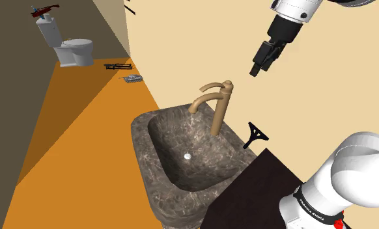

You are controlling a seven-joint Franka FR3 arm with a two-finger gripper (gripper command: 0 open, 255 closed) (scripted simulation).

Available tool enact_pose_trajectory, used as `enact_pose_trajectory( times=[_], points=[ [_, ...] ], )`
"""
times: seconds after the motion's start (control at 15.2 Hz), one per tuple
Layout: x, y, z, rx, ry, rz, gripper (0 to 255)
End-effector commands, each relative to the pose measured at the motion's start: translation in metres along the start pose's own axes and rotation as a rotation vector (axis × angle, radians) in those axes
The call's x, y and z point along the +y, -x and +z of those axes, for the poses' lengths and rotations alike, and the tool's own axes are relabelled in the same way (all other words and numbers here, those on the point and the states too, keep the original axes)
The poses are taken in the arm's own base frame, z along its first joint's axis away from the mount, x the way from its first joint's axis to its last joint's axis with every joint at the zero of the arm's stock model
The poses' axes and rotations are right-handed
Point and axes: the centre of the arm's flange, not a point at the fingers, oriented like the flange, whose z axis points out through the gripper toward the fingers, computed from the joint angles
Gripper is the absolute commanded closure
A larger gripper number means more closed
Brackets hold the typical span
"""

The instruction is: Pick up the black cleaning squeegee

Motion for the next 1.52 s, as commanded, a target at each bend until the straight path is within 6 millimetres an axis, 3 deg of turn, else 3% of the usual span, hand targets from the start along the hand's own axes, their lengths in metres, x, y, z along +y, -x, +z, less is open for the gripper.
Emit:
enact_pose_trajectory(
  times=[0.0,0.66,1.45],
  points=[
    [0.0,0.0,0.0,0.0,0.0,0.0,0],
    [0.018,-0.001,0.129,-0.149,0.064,-0.312,0],
    [0.052,0.014,0.28,-0.327,0.141,-0.686,0]
  ],
)
